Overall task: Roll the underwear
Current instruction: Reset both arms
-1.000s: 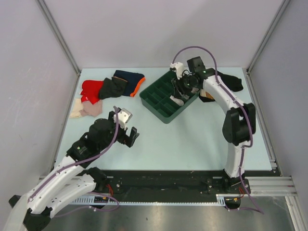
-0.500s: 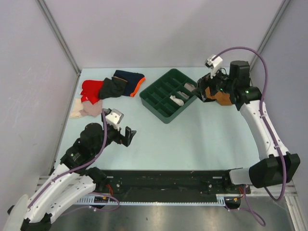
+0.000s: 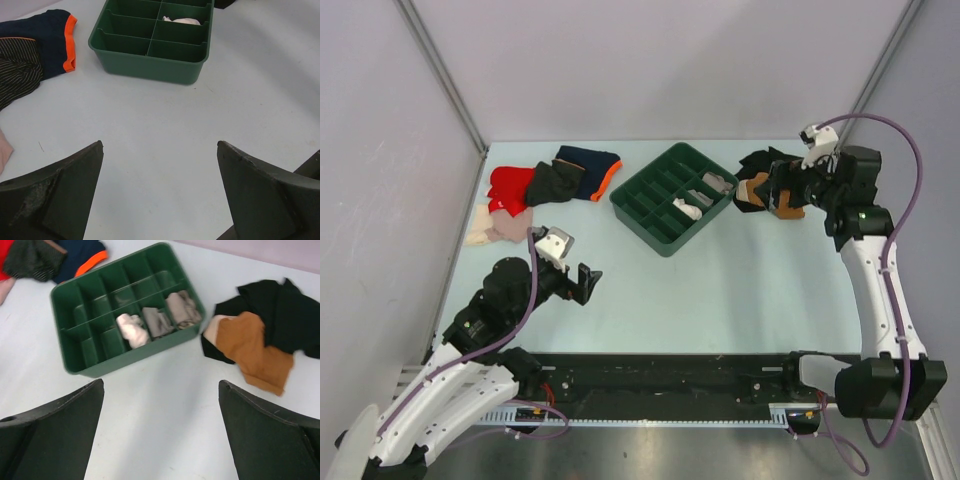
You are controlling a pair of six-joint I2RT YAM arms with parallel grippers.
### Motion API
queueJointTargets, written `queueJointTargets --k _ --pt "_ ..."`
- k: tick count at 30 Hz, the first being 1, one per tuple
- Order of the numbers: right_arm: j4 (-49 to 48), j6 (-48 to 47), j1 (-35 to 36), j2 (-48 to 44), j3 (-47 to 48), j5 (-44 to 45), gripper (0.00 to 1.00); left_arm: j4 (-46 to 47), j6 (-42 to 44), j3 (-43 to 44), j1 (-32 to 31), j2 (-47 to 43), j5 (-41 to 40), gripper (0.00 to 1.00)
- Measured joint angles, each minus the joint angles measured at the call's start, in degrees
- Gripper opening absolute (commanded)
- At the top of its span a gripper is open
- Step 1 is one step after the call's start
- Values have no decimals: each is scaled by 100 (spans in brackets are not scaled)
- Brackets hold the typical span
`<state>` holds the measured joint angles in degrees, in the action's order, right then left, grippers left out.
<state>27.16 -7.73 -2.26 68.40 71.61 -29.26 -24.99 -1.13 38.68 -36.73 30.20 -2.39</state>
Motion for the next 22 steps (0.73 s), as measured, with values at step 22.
queueJointTargets --k 22 --pt "-133 520 -50 -992 -603 1473 100 -2 -2 0 2 -116 120 100"
